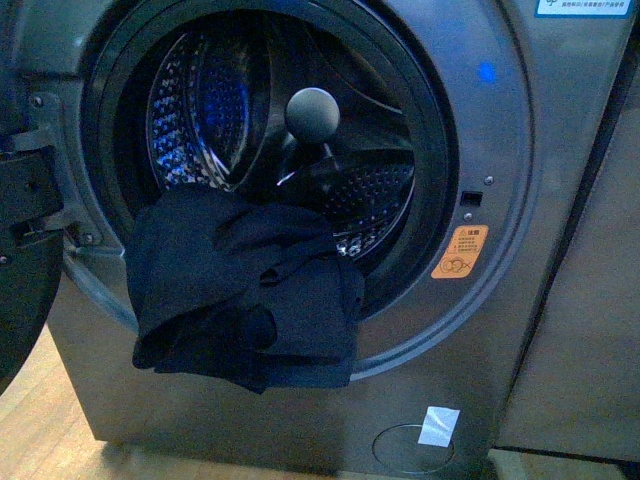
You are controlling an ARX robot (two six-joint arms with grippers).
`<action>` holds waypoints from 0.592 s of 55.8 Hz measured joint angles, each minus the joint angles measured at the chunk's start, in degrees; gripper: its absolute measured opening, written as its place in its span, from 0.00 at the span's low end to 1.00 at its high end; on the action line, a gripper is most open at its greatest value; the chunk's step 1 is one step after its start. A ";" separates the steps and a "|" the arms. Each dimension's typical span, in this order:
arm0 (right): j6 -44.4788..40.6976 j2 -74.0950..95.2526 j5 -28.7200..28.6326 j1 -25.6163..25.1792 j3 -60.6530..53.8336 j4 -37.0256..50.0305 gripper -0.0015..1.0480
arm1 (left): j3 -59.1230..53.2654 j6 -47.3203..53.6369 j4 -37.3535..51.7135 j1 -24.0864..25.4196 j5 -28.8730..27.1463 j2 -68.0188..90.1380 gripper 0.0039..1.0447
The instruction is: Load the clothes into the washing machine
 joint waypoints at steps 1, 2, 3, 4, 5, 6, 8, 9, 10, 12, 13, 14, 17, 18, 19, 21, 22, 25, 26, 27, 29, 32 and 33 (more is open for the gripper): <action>-0.07 0.00 0.00 0.00 0.00 0.00 0.03 | -0.24 0.00 -0.61 0.02 0.07 -0.83 0.03; -0.07 0.00 0.00 0.00 0.00 0.00 0.05 | -0.31 0.00 -0.83 0.02 0.04 -1.11 0.03; -0.09 0.00 0.00 0.00 0.00 0.00 0.08 | -0.44 0.00 -1.22 0.04 0.04 -1.64 0.03; -0.07 0.00 0.00 0.00 0.00 0.00 0.12 | -0.55 0.00 -1.66 0.04 0.04 -2.21 0.03; -0.07 0.00 0.00 0.00 0.00 0.00 0.15 | -0.68 0.00 -2.05 0.04 0.02 -2.75 0.03; -0.07 0.00 0.00 0.00 0.00 0.00 0.17 | -0.74 0.00 -2.25 0.04 0.00 -3.02 0.03; -0.07 0.00 -0.02 0.00 0.00 0.00 0.25 | -1.70 0.00 -1.42 0.04 0.02 -3.72 0.03; -0.07 0.00 -0.02 0.00 0.00 0.00 0.29 | -2.14 0.02 -1.07 0.04 0.02 -3.98 0.03; -0.07 0.00 0.02 0.00 0.00 0.00 0.32 | -2.14 0.00 -1.31 0.07 0.09 -4.20 0.03; -0.07 0.00 0.00 0.00 0.00 0.00 0.39 | -2.16 0.00 -1.70 0.07 0.07 -4.92 0.03; -0.07 0.00 0.00 0.00 0.00 0.00 0.42 | -2.16 0.00 -2.19 0.07 0.07 -5.44 0.03; -0.09 0.00 -0.02 0.00 0.00 0.00 0.45 | -2.16 0.00 -2.73 0.07 0.07 -5.99 0.03; -0.09 0.00 0.00 0.00 0.00 0.00 0.54 | -2.16 0.00 -4.07 0.07 0.07 -7.52 0.03; -0.07 0.00 0.00 0.00 0.00 0.00 0.57 | -2.16 0.00 -4.59 0.07 0.07 -8.13 0.03; -0.09 0.00 0.00 0.00 0.00 0.00 0.61 | -2.16 0.00 -5.09 0.07 0.07 -8.74 0.03; -0.07 0.00 -0.02 0.00 0.00 0.00 0.66 | -2.16 0.00 -5.84 0.07 0.07 -9.57 0.03; -0.07 0.00 -0.02 0.00 0.00 0.00 0.69 | -2.16 0.00 -6.34 0.07 0.07 -10.05 0.03; -0.09 0.00 -0.02 0.00 0.00 0.00 0.79 | -2.16 0.00 -7.82 0.07 0.07 -11.43 0.03; -0.09 0.00 0.00 0.00 0.00 0.00 0.82 | -2.16 0.00 -8.31 0.07 0.07 -11.91 0.03; -0.07 0.00 0.00 0.00 0.00 0.00 0.84 | -2.16 0.00 -8.55 0.07 0.07 -12.15 0.03; -0.07 0.00 0.00 0.00 0.00 0.00 0.91 | -2.16 0.00 -9.40 0.07 0.07 -13.09 0.03; -0.04 0.00 0.00 0.00 0.00 0.00 0.94 | -2.16 0.00 -10.91 0.07 0.07 -14.58 0.03; -0.04 0.00 0.00 0.00 0.00 0.00 0.93 | -2.16 0.00 -11.30 0.07 0.07 -14.99 0.03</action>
